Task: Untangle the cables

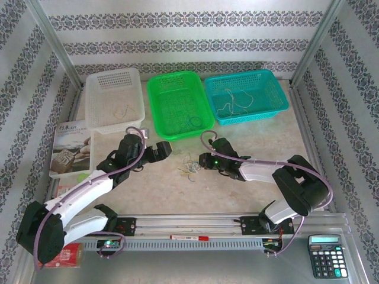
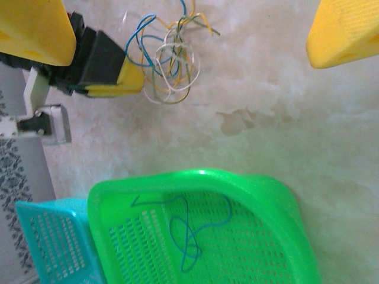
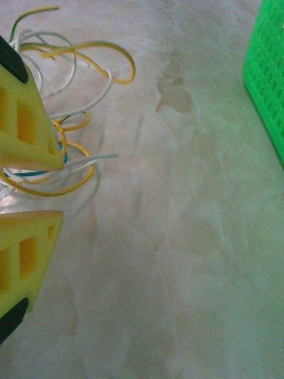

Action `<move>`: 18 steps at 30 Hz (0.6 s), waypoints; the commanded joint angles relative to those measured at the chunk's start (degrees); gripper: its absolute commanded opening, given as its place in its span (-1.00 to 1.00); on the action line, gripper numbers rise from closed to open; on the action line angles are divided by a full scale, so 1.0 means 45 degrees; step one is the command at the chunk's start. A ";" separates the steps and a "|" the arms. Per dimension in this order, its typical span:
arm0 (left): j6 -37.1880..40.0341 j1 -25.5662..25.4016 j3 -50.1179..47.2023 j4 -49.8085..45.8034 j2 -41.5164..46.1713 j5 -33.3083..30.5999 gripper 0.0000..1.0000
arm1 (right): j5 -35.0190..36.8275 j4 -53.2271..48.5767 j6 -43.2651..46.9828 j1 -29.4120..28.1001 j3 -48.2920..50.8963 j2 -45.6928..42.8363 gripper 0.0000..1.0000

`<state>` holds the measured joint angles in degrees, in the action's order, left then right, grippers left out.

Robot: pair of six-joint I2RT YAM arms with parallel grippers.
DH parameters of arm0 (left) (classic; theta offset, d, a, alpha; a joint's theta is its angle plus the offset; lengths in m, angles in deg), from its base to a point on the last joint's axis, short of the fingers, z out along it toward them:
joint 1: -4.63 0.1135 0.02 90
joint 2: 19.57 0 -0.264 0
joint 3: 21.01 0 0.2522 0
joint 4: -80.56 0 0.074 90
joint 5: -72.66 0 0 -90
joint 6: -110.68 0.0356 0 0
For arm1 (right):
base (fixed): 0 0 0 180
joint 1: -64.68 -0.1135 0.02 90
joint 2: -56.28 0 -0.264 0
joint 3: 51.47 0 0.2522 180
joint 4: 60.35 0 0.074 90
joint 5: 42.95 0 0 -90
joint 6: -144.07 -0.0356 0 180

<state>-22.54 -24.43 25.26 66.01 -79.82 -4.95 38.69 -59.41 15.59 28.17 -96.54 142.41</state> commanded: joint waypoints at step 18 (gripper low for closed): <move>-0.1074 -0.2846 0.0568 0.0826 -0.3516 -0.2077 0.44 | 0.0334 0.0211 -0.0299 0.0177 0.0405 -0.0565 -0.51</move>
<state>-25.65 -36.04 26.29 68.83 -94.29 -10.94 39.10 -59.06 14.93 28.59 -95.54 140.39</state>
